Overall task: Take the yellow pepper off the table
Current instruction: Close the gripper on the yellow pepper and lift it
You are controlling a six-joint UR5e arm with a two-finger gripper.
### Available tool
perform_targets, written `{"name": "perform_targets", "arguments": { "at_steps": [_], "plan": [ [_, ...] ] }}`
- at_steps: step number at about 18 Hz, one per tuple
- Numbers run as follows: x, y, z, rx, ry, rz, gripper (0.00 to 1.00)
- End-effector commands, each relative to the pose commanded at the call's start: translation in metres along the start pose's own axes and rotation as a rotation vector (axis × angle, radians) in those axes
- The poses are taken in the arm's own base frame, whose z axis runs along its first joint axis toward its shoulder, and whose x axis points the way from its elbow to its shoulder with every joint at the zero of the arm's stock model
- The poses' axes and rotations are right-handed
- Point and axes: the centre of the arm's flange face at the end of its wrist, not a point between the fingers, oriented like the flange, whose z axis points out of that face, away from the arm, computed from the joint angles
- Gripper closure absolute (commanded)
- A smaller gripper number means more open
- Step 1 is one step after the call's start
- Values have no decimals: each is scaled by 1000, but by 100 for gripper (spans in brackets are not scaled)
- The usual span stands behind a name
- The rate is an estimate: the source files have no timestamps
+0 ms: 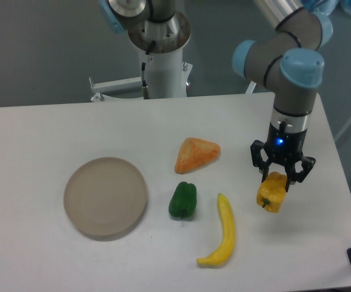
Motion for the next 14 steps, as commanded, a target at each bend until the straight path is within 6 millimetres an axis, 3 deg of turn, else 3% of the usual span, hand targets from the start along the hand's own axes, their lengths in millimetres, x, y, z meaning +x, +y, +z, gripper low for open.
{"name": "perform_targets", "arguments": {
  "at_steps": [6, 14],
  "plan": [
    [-5, -4, -9, -45, -21, 19, 60],
    [-5, -3, -6, -58, -25, 19, 60]
  ]
}}
